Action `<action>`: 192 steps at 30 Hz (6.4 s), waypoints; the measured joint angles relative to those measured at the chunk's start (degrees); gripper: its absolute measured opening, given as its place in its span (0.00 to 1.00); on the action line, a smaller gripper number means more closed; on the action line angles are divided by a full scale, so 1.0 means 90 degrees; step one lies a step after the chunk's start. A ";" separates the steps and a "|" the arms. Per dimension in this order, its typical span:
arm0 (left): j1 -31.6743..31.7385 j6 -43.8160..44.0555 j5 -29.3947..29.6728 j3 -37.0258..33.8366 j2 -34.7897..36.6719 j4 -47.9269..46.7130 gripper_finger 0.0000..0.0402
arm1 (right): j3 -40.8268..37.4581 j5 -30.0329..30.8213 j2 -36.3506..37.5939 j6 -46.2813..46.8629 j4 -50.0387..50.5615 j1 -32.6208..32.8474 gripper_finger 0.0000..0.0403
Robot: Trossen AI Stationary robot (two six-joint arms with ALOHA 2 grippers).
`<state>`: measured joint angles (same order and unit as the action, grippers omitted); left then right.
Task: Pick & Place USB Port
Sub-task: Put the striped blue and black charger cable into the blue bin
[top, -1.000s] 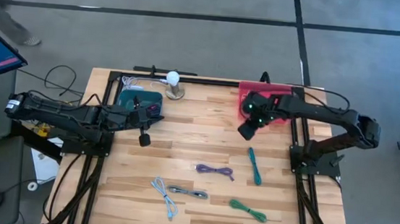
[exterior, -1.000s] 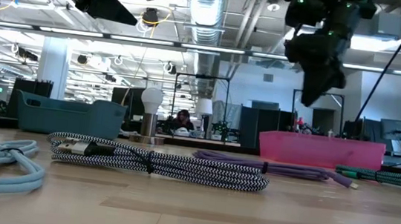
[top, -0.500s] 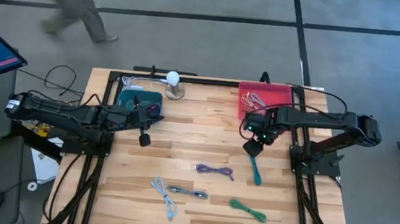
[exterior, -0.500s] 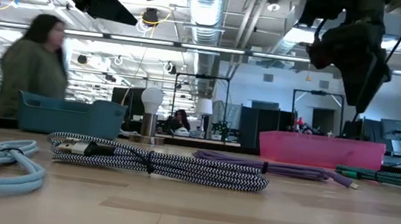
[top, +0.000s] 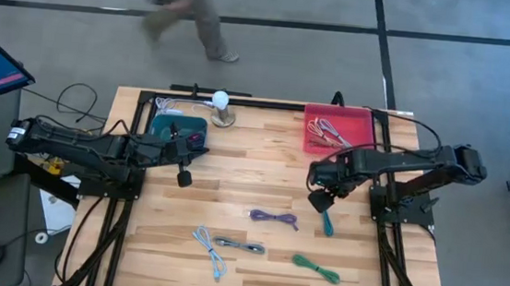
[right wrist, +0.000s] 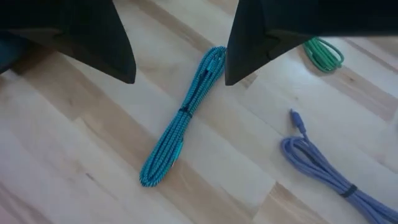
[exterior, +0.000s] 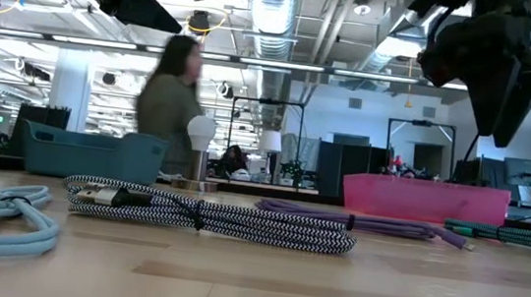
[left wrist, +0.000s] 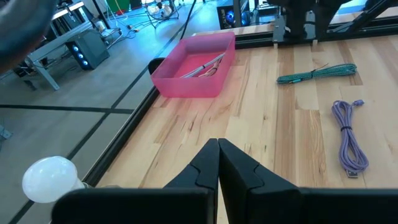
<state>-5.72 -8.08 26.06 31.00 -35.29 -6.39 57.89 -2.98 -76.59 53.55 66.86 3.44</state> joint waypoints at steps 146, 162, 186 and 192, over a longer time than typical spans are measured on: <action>0.1535 0.0503 -0.1589 0.0000 -0.1277 0.1971 0.49 | 0.1489 -0.0493 -0.3962 -0.5993 -1.0653 -0.1639 0.00; 0.1545 0.0452 -0.1462 0.0002 -0.1275 0.1979 0.27 | 0.1489 -0.0517 -0.3962 -0.6017 -1.0747 -0.1634 0.00; 0.1667 -0.0021 -0.0806 -0.0005 -0.0904 0.1085 0.01 | 0.1492 -0.0527 -0.3852 -0.5913 -1.0050 -0.1797 0.17; 0.1983 -0.0003 -0.0606 -0.0005 -0.0307 0.0334 0.01 | 0.1446 -0.0536 -0.3850 -0.5947 -1.0080 -0.1867 0.16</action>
<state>12.13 -8.11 20.61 30.96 -38.05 -3.38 70.90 -7.81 -111.24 0.03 -23.86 -13.37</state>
